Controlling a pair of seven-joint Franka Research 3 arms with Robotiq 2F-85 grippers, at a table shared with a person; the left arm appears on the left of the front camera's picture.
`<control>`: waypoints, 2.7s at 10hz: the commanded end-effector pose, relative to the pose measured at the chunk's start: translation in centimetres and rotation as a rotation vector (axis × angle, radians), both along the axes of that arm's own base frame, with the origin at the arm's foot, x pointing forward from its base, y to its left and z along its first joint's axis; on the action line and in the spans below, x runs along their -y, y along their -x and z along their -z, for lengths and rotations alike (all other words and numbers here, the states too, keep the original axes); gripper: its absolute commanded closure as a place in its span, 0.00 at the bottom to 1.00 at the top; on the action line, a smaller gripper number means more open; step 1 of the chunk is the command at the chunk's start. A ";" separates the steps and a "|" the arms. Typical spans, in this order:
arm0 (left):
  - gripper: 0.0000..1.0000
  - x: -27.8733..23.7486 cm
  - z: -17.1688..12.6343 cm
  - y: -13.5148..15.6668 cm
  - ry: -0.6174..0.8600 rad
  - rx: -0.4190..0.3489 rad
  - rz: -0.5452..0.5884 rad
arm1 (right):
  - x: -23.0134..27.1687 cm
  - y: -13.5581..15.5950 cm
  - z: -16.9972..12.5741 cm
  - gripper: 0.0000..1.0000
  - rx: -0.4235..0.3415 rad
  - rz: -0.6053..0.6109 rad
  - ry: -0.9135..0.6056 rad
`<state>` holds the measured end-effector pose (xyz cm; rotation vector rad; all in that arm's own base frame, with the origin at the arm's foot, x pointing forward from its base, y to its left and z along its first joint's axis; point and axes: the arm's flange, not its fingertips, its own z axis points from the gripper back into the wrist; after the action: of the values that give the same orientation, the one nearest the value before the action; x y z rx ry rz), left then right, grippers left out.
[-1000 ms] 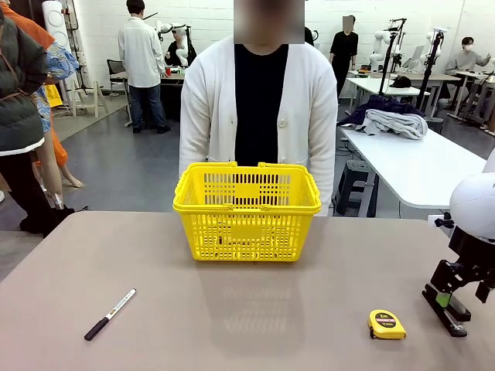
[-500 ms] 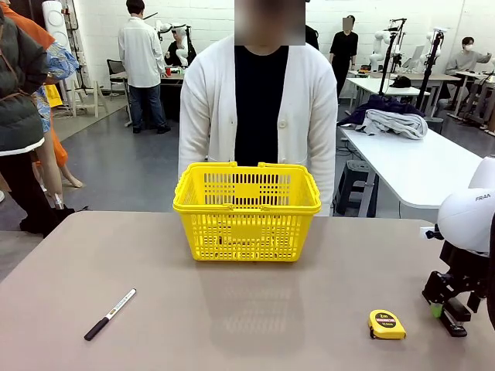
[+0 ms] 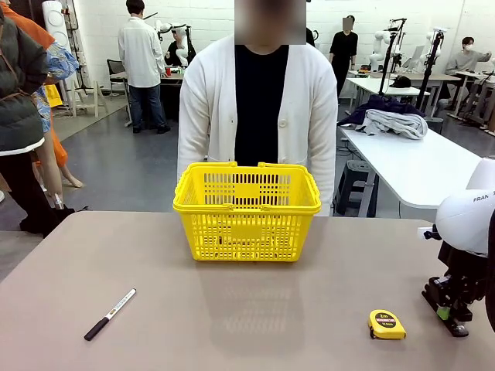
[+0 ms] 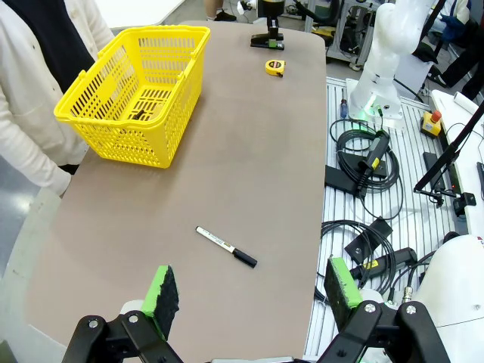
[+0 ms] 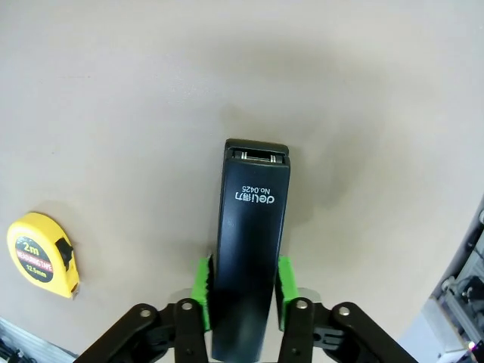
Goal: Place the items the person wants into the basket.
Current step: Pick up the item the person points to and place it in the Market Basket.
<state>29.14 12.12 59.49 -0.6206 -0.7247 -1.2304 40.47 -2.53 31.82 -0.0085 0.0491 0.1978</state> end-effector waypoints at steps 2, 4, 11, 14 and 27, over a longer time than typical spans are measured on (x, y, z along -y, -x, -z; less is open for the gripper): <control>0.00 -0.1 -0.1 0.0 0.016 0.018 0.014 | -0.1 1.5 0.5 1.00 0.016 -0.016 -0.003; 0.00 -0.1 -0.1 0.0 0.016 0.018 0.014 | -0.4 1.5 0.1 1.00 0.024 -0.015 -0.016; 0.00 -0.1 -0.1 0.0 0.016 0.018 0.014 | -3.5 5.9 -21.7 0.82 0.115 0.103 -0.007; 0.00 -0.1 -0.1 0.0 0.016 0.018 0.014 | -4.3 6.9 -26.5 0.82 0.136 0.109 -0.028; 0.00 -0.1 -0.1 0.0 0.016 0.018 0.014 | -13.5 0.0 -31.2 0.82 0.223 -0.325 0.018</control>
<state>29.14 12.15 59.48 -0.6196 -0.7233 -1.2299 36.53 8.00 61.48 -0.0374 -0.1752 0.3836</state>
